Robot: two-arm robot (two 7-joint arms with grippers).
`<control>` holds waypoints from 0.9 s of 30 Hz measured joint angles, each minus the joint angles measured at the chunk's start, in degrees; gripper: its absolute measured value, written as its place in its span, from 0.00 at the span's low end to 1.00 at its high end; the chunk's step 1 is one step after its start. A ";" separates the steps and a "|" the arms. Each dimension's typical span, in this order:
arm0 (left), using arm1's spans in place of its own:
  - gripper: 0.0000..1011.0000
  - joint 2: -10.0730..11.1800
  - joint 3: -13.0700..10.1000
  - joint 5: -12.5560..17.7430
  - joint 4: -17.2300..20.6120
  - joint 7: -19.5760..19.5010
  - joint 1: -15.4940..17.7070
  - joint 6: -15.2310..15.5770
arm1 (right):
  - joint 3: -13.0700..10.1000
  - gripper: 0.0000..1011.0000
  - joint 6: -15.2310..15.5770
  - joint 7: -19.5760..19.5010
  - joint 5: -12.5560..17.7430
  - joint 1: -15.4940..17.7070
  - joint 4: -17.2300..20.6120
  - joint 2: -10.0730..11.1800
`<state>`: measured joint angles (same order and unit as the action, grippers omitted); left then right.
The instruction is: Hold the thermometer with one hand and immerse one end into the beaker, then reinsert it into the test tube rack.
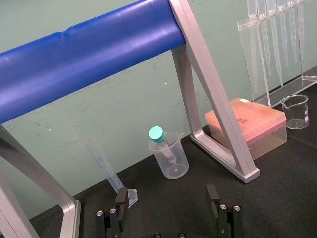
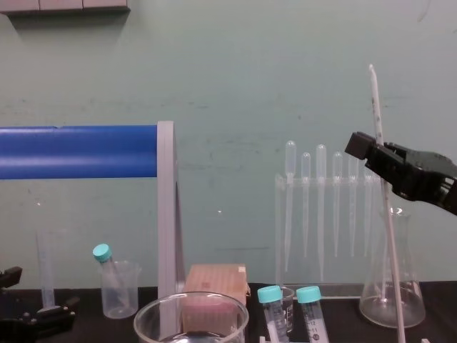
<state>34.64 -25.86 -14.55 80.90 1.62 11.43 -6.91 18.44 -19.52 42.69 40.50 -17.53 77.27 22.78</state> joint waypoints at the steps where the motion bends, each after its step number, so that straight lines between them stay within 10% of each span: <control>1: 1.00 0.00 0.00 0.00 0.00 0.00 0.00 0.00 | -0.07 0.05 -0.30 0.15 0.18 0.03 -0.55 -0.27; 27: 1.00 0.00 0.00 0.00 0.00 0.00 0.00 0.00 | -0.35 0.05 1.42 -0.55 0.84 0.04 -3.54 -2.03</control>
<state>34.65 -25.86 -14.55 80.90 1.62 11.43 -6.91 18.09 -18.09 42.14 41.34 -17.49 73.73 20.75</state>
